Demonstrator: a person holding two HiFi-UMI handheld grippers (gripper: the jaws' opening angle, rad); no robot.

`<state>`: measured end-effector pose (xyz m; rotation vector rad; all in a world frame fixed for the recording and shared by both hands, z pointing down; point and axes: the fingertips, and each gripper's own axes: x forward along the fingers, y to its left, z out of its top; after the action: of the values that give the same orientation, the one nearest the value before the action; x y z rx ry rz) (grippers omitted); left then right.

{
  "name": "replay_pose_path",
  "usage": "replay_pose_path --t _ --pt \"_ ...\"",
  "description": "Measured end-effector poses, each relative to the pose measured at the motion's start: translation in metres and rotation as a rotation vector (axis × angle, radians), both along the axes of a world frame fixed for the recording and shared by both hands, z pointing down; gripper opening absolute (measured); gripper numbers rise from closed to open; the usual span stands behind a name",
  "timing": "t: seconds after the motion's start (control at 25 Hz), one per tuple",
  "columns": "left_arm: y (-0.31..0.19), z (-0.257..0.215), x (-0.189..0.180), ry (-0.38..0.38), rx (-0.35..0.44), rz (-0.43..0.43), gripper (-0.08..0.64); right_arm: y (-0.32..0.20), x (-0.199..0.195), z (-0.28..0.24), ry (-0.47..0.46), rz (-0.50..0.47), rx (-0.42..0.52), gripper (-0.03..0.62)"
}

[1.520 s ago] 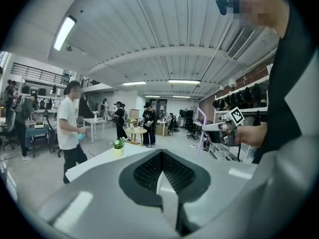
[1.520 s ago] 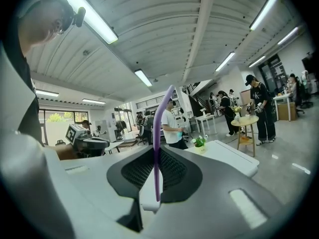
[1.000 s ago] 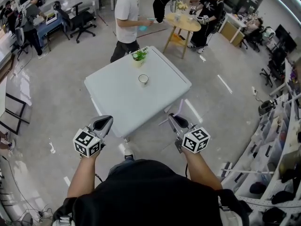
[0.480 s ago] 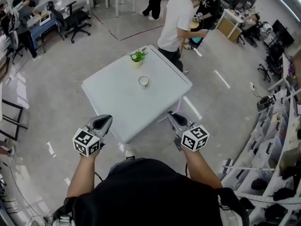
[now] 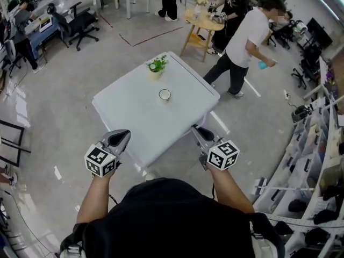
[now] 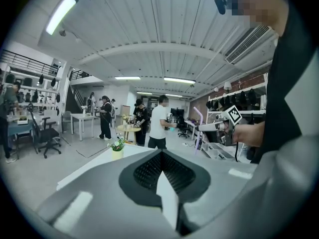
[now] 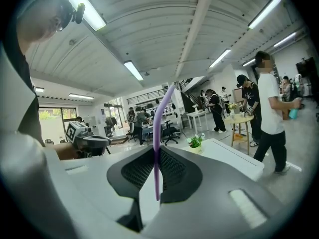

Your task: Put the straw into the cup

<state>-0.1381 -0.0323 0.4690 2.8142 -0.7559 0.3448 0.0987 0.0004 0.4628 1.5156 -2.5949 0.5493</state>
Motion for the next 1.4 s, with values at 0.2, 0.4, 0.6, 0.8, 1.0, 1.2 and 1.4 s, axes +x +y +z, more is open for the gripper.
replay_pose_path --t 0.2,0.4,0.6,0.8,1.0,1.2,1.4 --pt "-0.015 -0.005 -0.006 0.003 0.006 0.006 0.001 -0.014 -0.006 -0.005 -0.002 0.009 0.009 0.06" --pt "-0.022 -0.01 -0.012 0.006 0.014 0.002 0.001 -0.023 -0.01 -0.008 -0.008 0.01 0.015 0.06" --pt "-0.03 -0.01 -0.022 0.001 0.005 -0.001 0.001 -0.032 -0.019 -0.013 -0.009 0.004 0.02 0.06" --pt "-0.031 -0.006 -0.02 -0.001 0.005 0.008 0.001 -0.033 -0.017 -0.013 -0.016 0.003 0.019 0.06" --pt "-0.035 -0.011 -0.025 -0.003 0.013 0.018 0.001 -0.04 -0.023 -0.019 -0.014 0.006 0.035 0.06" --pt "-0.042 -0.017 -0.028 -0.006 0.021 0.026 0.001 -0.044 -0.026 -0.023 -0.011 0.01 0.042 0.06" --pt "-0.044 -0.018 -0.028 -0.004 0.026 0.036 0.001 -0.045 -0.025 -0.026 -0.004 0.017 0.048 0.06"
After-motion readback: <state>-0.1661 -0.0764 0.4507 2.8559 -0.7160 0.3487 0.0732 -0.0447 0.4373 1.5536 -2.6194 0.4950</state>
